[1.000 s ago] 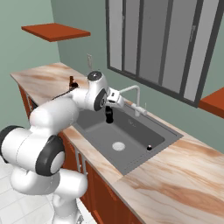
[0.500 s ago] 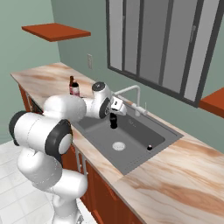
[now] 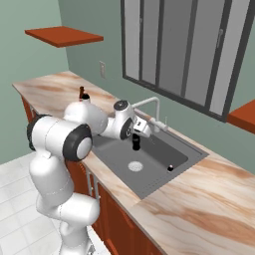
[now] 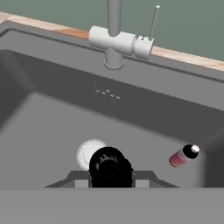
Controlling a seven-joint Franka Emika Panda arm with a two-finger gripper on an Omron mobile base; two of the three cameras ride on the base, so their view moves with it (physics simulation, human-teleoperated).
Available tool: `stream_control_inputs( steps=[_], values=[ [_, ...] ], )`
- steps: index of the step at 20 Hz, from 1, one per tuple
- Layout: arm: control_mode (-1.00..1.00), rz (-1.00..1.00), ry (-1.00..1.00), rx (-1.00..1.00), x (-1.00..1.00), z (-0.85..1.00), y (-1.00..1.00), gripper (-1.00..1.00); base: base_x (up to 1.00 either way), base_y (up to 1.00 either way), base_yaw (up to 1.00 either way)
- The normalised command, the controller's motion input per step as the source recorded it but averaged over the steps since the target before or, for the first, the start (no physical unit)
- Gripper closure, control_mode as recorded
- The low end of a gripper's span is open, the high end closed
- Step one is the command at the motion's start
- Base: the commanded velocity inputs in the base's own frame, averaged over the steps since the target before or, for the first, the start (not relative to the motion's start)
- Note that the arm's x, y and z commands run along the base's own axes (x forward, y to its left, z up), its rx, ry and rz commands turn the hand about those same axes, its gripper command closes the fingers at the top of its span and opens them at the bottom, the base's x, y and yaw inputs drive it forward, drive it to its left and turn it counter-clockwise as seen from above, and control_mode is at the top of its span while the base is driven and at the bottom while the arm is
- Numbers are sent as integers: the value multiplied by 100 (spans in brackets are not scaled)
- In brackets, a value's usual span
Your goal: Place the large bottle from the dining counter next to the other large bottle outside the sink, and place the small bottle from the dining counter next to the other small bottle inside the sink.
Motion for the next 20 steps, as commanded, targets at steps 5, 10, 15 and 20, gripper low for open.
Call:
stream_control_inputs(
  steps=[5, 10, 15, 20],
  values=[
    [-100, -6, 2, 4, 19, -51, -24, 100, 0, 0, 0],
    [-100, -5, 2, 5, 11, -47, -19, 100, 0, 0, 0],
    [-100, -5, 1, 4, 10, -41, -21, 100, 0, 0, 0],
    [-100, -3, 0, 0, 16, -29, -14, 100, 0, 0, 0]
  ],
)
